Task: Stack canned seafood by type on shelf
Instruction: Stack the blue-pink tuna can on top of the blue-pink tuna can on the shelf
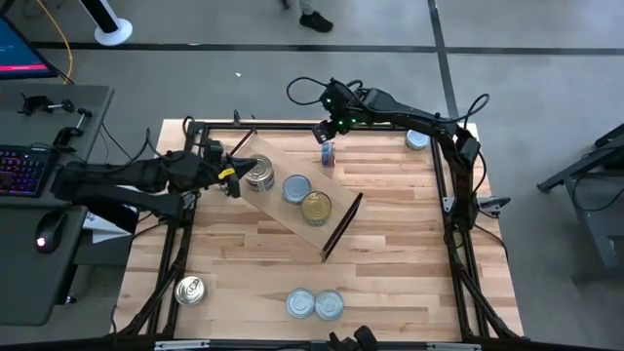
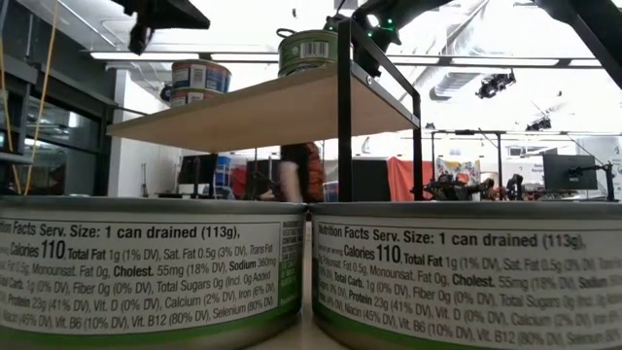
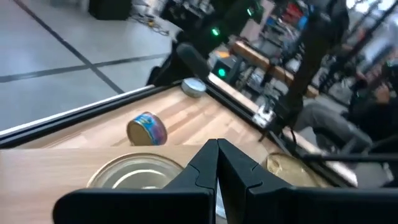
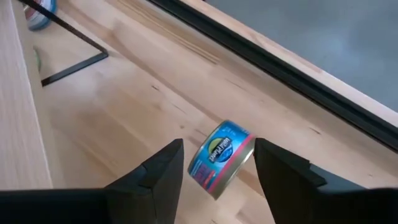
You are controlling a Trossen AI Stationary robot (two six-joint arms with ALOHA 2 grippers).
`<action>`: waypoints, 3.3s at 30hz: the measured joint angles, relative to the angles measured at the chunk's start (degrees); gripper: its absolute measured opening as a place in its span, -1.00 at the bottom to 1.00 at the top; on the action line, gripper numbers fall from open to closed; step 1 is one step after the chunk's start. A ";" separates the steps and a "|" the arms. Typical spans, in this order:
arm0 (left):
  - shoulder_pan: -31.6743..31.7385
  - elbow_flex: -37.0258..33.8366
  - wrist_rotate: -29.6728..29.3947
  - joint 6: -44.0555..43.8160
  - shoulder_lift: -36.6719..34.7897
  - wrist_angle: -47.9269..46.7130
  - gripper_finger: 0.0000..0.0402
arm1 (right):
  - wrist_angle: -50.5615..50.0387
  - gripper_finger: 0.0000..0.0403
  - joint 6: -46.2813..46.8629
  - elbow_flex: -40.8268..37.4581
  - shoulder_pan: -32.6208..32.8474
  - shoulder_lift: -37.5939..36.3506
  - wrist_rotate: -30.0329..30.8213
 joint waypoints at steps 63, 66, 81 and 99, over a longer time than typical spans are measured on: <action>32.55 10.01 39.19 12.80 6.21 -3.61 -1.00 | -1.29 0.67 23.34 -0.02 3.42 13.69 3.23; 32.55 10.01 39.17 12.05 6.21 -3.63 -1.00 | -1.47 0.60 24.69 -0.04 3.32 15.01 3.10; 32.48 10.01 39.17 11.69 6.20 -3.83 -1.00 | -5.36 -0.18 16.10 -0.04 3.28 14.01 3.98; 32.48 9.92 43.93 -3.02 4.67 21.28 -1.00 | 9.55 -0.18 -44.06 0.04 12.98 -8.09 -2.99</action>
